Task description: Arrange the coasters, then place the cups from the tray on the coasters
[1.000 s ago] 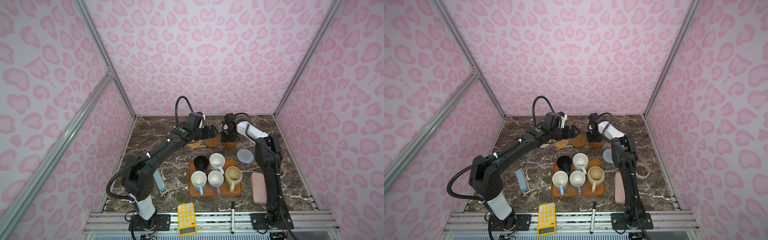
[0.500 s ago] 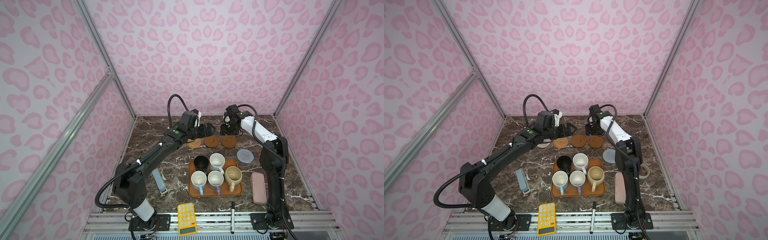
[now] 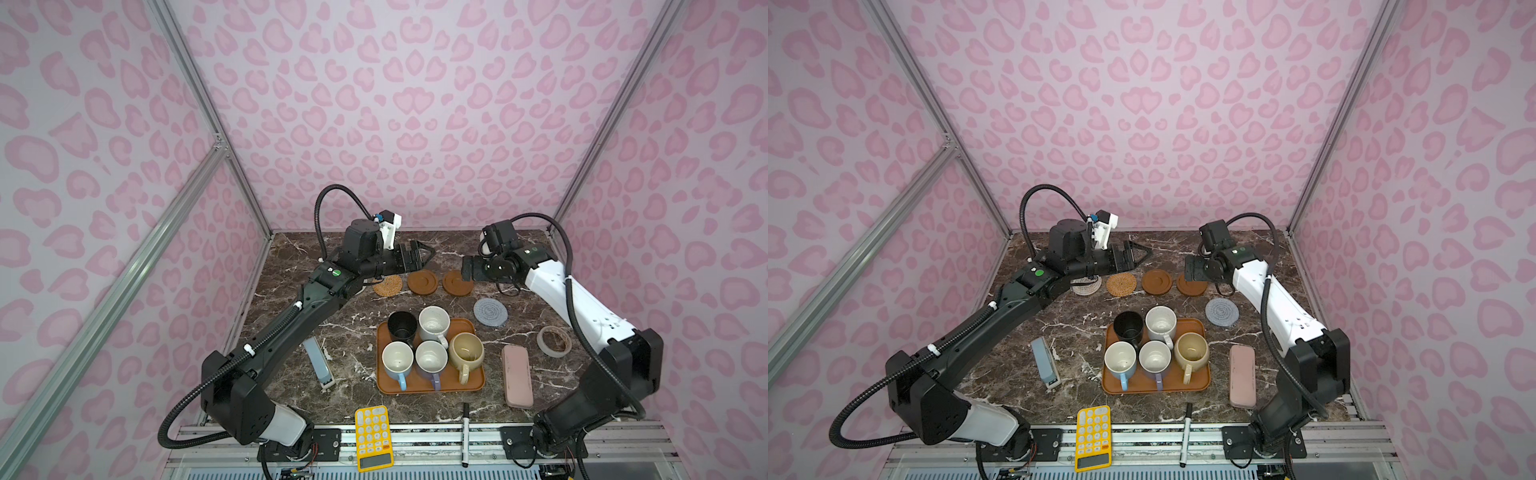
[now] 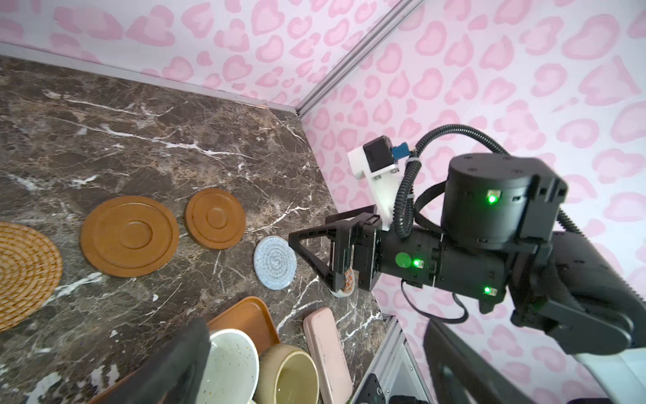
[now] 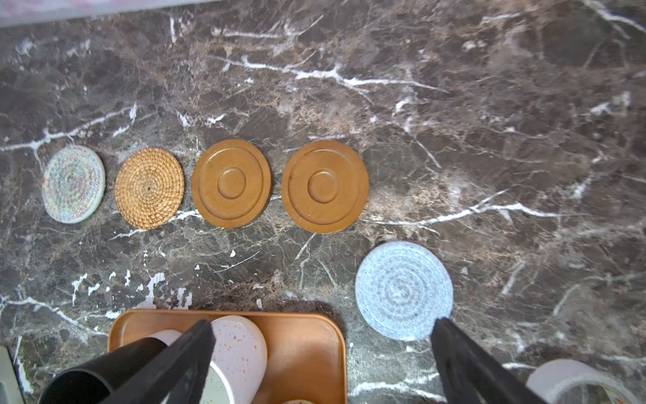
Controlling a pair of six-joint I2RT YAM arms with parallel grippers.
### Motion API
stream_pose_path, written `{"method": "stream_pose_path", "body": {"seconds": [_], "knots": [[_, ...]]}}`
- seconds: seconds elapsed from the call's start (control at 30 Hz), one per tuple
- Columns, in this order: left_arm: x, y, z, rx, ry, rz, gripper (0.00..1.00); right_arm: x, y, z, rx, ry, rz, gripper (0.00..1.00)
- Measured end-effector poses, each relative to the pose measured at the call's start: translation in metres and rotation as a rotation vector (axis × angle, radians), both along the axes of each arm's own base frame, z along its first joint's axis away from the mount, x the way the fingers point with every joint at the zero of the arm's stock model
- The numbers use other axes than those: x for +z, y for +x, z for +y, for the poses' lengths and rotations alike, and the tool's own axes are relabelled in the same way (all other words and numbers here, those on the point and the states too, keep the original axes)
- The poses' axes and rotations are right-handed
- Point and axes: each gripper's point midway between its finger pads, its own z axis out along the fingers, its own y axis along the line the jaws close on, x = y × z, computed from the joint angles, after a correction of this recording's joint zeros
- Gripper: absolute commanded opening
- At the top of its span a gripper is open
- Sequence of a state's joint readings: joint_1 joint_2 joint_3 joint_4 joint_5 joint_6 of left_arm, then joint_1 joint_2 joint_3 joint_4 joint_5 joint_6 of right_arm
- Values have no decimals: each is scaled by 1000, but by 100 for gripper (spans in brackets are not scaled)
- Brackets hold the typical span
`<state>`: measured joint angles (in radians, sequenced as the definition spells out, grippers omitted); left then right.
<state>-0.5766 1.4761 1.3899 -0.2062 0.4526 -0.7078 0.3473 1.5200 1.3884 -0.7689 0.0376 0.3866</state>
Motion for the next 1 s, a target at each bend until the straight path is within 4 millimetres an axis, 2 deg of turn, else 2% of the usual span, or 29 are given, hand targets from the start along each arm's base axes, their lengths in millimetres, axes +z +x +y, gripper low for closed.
{"method": "stream_pose_path", "body": {"seconds": [0.1, 0.17, 0.23, 0.37, 0.43, 0.5, 0.7, 0.87, 1.0], "knots": [[-4, -3, 0, -12, 3, 13, 97, -1, -14, -25, -69, -7, -63, 99], [-4, -4, 0, -16, 11, 13, 97, -9, -21, -40, -105, 7, -85, 98], [-5, -5, -1, -27, 33, 14, 97, -29, -27, -51, -121, 48, -52, 89], [-7, -5, -4, -57, 66, 7, 97, -68, -32, -68, -144, 93, 63, 80], [-14, -6, -4, -62, 81, 22, 97, -85, -36, -68, -137, 105, 115, 74], [-22, -6, -6, -68, 97, 40, 97, -99, -42, -64, -122, 119, 166, 72], [-50, 0, -12, -50, 156, 95, 97, -126, -48, -62, -120, 111, 250, 63], [-58, 5, -16, -40, 178, 104, 97, -143, -49, -60, -117, 97, 292, 50], [-71, -1, -28, -82, 219, 118, 97, -159, -47, -55, -106, 93, 330, 43]]}}
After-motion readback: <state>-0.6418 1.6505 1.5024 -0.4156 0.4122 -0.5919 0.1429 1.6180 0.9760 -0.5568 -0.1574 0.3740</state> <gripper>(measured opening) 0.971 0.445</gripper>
